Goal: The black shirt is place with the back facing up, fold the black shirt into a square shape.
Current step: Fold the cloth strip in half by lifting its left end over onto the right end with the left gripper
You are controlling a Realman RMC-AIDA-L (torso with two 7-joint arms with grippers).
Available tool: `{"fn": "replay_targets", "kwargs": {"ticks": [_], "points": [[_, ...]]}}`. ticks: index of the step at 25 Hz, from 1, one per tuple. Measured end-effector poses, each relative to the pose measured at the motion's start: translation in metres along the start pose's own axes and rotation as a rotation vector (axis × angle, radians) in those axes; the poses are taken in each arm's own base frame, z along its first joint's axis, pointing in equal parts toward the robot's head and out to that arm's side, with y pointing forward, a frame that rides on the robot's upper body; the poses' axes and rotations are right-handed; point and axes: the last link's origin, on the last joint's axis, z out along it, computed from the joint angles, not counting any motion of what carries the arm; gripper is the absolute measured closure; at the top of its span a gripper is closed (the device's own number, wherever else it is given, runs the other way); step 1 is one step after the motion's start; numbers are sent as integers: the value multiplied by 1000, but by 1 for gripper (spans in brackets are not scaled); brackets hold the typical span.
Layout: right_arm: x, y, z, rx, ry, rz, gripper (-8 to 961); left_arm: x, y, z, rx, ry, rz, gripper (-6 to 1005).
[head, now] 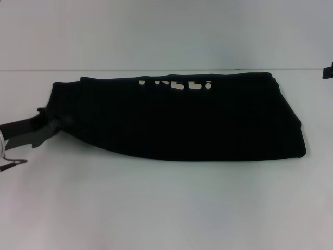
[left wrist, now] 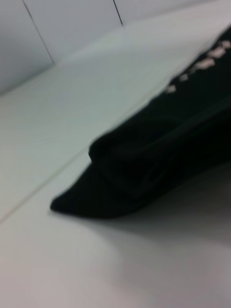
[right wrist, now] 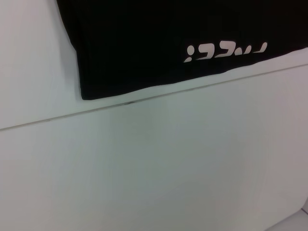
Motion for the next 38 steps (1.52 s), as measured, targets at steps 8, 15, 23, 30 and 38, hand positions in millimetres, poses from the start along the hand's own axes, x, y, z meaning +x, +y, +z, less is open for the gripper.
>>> {"fn": "replay_targets", "kwargs": {"ticks": [8, 15, 23, 30, 38], "points": [[2, 0, 0, -5, 13, 3, 490, 9, 40, 14, -148, -18, 28, 996], [7, -6, -5, -6, 24, 16, 489, 12, 95, 42, -260, -83, 155, 997], [12, -9, -7, -14, 38, 26, 489, -1, 156, 75, -333, -190, 328, 996], [13, -9, -6, -17, 42, 26, 490, -30, 200, 109, -346, -256, 468, 997], [10, -1, -3, -26, 44, 11, 491, -83, 234, 161, -255, -354, 728, 996]]}}
